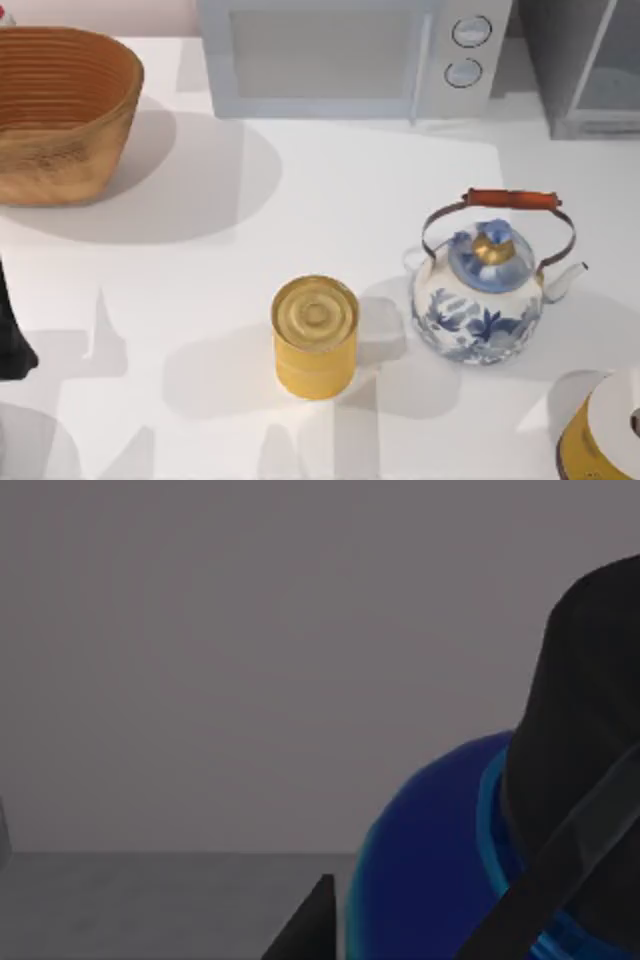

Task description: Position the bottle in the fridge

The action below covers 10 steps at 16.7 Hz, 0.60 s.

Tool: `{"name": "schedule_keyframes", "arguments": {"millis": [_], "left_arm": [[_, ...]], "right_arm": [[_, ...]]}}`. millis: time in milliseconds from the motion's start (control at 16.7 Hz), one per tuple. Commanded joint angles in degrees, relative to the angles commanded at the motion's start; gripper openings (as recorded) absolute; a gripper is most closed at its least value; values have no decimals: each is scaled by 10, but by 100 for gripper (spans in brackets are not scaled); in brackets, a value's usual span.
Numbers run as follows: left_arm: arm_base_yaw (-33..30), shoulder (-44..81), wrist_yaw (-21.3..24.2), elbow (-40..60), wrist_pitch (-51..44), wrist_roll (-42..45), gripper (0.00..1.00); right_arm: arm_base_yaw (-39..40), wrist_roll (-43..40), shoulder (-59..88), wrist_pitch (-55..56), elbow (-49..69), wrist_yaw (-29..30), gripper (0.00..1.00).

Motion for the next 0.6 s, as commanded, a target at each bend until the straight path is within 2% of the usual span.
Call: {"name": "schedule_keyframes", "arguments": {"millis": [60, 600], "left_arm": [[0, 0, 0, 0, 0, 0, 100], [0, 0, 0, 0, 0, 0, 100]], "right_arm": [[0, 0, 0, 0, 0, 0, 1], [0, 0, 0, 0, 0, 0, 68]]}}
